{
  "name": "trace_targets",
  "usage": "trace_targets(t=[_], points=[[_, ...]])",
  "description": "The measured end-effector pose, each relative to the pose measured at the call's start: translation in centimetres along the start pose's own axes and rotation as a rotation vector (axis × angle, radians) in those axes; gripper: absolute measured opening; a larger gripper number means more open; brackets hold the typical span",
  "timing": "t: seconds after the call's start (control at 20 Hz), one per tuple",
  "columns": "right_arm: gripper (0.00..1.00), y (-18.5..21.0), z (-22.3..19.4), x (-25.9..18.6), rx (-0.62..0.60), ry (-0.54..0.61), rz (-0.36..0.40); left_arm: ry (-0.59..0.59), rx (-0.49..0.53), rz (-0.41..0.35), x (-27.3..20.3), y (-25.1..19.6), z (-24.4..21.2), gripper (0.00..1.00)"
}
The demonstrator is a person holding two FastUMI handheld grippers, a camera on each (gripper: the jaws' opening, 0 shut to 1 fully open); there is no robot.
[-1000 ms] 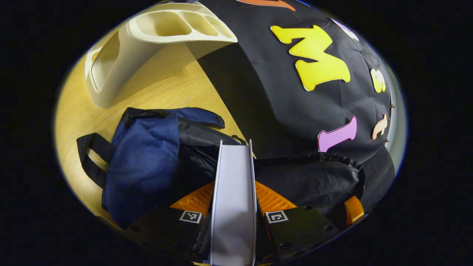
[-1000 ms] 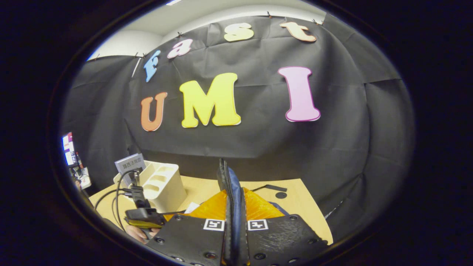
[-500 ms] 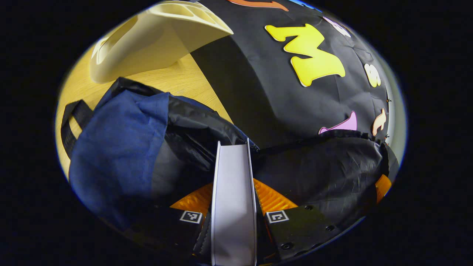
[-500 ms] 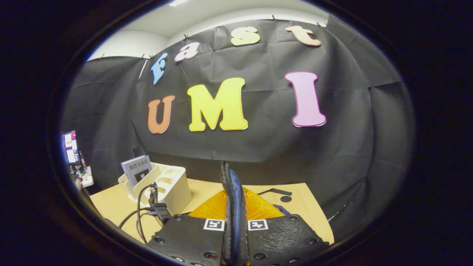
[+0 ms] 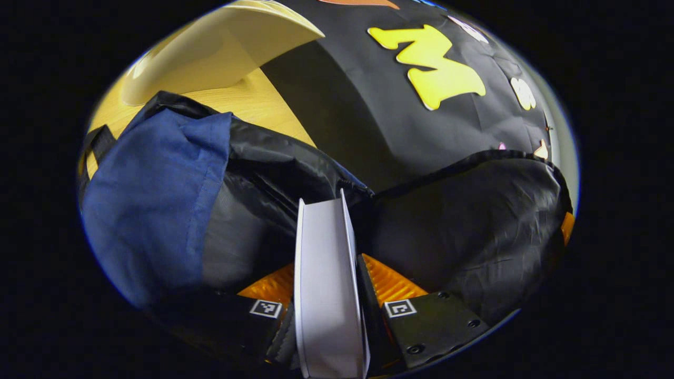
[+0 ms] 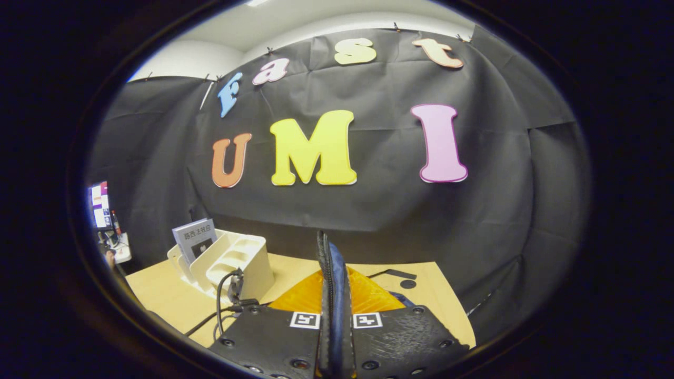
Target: Open the schoolbag, grab two books from the bookshelf and put them into the schoolbag.
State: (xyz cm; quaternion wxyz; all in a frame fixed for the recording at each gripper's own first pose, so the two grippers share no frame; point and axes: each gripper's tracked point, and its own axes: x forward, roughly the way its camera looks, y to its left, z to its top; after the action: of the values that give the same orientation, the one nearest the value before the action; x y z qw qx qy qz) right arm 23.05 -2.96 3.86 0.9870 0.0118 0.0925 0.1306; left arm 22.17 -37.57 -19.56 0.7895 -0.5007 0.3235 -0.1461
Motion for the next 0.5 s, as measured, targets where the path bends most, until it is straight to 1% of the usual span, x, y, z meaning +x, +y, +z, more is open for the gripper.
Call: trace_targets(t=[0.05, 0.15, 0.2, 0.25, 0.35, 0.5], points=[[0.08, -0.6, -0.3, 0.0, 0.003, 0.007, -0.015, 0.021, 0.001, 0.01, -0.2, 0.6, -0.1, 0.66], [0.08, -1.6, -0.8, 0.1, 0.004, 0.019, -0.039, 0.053, 0.002, 0.049, -0.8, 1.6, 0.0, 0.73], [0.08, -1.8, -1.1, 0.0, 0.005, 0.024, -0.044, 0.089, 0.009, 0.073, -1.3, 2.0, -0.3, 0.88], [0.08, -1.8, -1.1, 0.0, 0.0, 0.024, -0.046, 0.12, 0.024, 0.078, -1.8, 1.9, -0.4, 0.8], [0.08, -2.1, -1.5, -0.1, -0.021, 0.027, -0.058, 0.146, 0.122, 0.142, -2.6, 2.5, 0.0, 0.82], [0.08, -2.5, -2.4, -0.5, -0.039, 0.037, -0.073, 0.148, 0.281, 0.197, -3.9, 3.0, 0.6, 0.85]])
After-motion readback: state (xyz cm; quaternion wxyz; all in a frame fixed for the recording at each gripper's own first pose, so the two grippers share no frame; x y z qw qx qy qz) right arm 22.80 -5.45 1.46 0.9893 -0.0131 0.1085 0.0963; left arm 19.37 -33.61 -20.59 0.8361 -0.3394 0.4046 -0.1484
